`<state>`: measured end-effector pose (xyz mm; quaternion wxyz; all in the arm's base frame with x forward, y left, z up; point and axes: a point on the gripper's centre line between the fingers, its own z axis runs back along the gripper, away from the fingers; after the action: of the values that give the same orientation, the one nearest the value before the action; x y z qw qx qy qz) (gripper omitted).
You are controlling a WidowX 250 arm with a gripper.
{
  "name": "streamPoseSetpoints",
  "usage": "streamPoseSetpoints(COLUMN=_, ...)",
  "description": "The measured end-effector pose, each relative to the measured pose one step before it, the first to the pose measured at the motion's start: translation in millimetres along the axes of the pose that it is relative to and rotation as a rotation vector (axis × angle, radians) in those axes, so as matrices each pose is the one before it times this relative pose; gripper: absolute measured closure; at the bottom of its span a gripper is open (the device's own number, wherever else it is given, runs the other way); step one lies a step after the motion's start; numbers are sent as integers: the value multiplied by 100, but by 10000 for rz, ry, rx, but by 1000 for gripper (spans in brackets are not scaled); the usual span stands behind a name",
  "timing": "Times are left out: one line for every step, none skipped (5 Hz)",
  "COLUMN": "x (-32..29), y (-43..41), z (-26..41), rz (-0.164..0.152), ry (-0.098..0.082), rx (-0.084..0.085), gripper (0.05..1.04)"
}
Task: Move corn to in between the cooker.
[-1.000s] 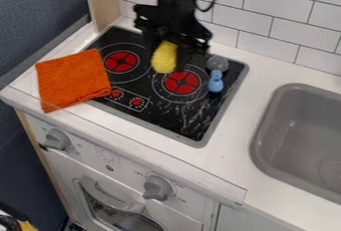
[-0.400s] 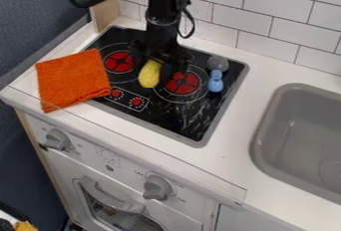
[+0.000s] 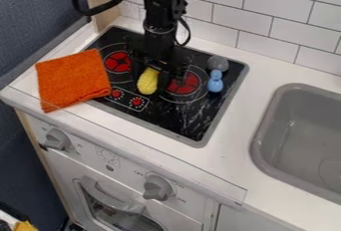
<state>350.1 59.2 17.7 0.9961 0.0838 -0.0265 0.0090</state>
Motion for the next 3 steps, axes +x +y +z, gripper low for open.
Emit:
streamPoseSetpoints(x=-529, y=945, z=-147, rz=496, ry=276, rx=15, gripper=105)
streamPoseSetpoints(x=-167, y=-40, z=54, rz=37, ry=-186, rx=-15, gripper=79)
streamPoseSetpoints(x=119, y=202, z=2080, rz=239, ry=-506, rx=-67, gripper=83)
